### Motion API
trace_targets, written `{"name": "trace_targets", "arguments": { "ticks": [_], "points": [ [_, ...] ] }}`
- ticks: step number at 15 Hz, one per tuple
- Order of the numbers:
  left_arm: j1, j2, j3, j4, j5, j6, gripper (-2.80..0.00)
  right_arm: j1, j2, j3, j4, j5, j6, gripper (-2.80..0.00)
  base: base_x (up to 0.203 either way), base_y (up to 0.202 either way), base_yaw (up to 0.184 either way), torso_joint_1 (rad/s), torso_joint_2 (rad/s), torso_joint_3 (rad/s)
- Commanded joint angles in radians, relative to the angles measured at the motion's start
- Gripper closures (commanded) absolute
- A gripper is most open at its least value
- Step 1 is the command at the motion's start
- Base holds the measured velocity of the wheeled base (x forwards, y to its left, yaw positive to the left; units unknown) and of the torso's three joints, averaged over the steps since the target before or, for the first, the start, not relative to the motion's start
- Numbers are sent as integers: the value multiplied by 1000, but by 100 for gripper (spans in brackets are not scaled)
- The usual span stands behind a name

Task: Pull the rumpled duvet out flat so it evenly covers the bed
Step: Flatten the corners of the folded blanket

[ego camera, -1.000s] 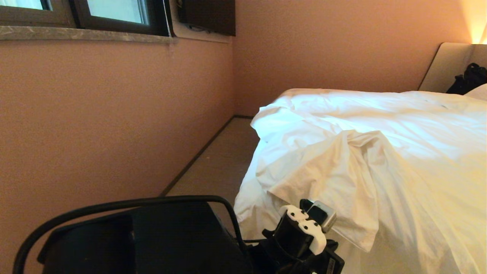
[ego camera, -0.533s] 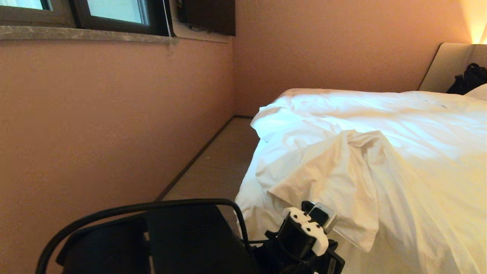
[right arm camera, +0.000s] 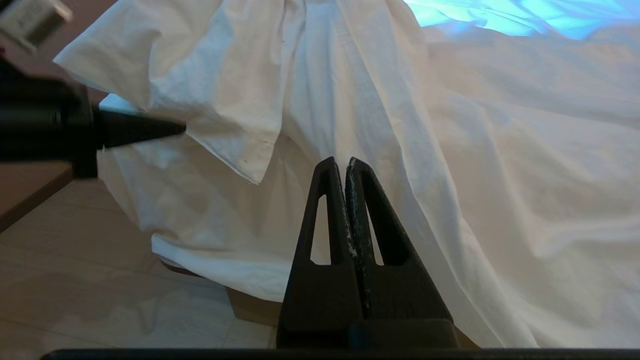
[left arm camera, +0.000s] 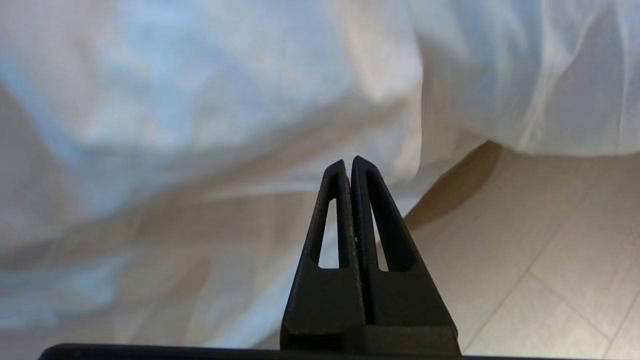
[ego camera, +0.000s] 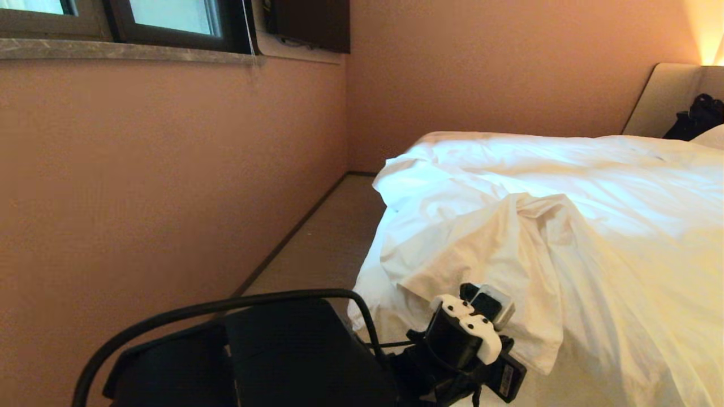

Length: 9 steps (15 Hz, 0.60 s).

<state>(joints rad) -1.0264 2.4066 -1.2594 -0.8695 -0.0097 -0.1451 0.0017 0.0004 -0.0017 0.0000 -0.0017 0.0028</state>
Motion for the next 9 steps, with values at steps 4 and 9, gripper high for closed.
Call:
{"name": "trace_targets", "arguments": {
  "ticks": [4,9],
  "points": [
    [-30,46,-71,0,39,1,0,0,0,0,0,0,0,0,0,0,0,0,0,0],
    [-66,86,-72,-19,114,44,0,0,0,0,0,0,0,0,0,0,0,0,0,0]
  ]
}}
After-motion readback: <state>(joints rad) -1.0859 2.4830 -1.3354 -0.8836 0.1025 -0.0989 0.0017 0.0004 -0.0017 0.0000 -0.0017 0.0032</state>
